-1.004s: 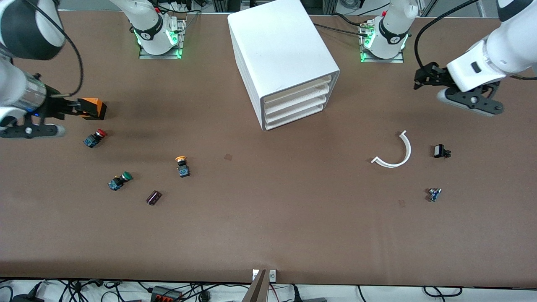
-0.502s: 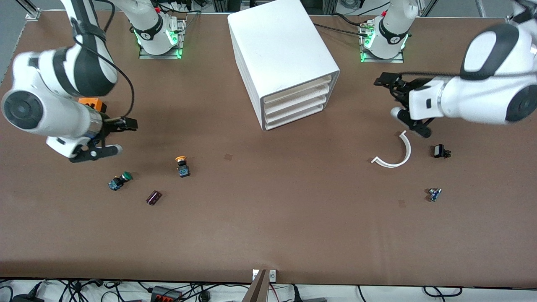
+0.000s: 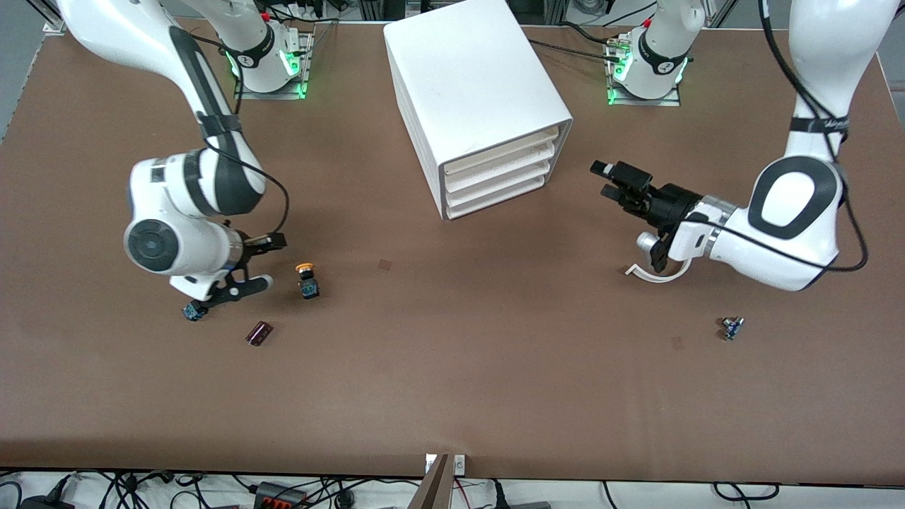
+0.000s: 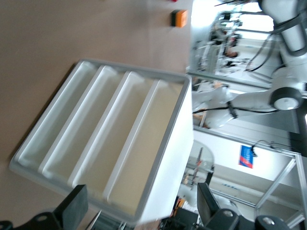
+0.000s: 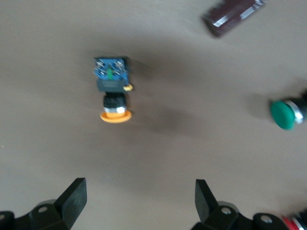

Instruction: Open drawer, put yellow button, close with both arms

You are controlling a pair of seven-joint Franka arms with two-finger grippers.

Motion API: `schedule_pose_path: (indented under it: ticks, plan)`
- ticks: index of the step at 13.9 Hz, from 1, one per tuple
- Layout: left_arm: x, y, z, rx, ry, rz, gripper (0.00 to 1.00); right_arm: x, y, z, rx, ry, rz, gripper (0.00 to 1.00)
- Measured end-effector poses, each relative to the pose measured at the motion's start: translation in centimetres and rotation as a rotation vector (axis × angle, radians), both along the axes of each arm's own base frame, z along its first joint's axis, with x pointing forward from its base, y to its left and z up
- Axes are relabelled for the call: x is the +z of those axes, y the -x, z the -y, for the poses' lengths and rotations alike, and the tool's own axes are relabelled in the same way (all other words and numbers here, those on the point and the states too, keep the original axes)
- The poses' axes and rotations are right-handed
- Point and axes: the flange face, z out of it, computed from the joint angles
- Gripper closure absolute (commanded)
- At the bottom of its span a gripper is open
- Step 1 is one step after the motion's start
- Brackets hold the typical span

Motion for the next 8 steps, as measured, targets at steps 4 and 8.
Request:
schedule_pose_path:
  ticks: [4, 8]
  plan:
    - [-8.1, 1.8, 4.9, 0.048, 0.162, 0.039, 0.26, -3.7, -0.3, -1.2, 0.018, -0.001, 0.018, 0.0]
    - [-10.7, 5.8, 7.4, 0.018, 0.217, 0.026, 0.39, -6.5, -0.6, -2.4, 0.034, -0.007, 0.051, 0.0]
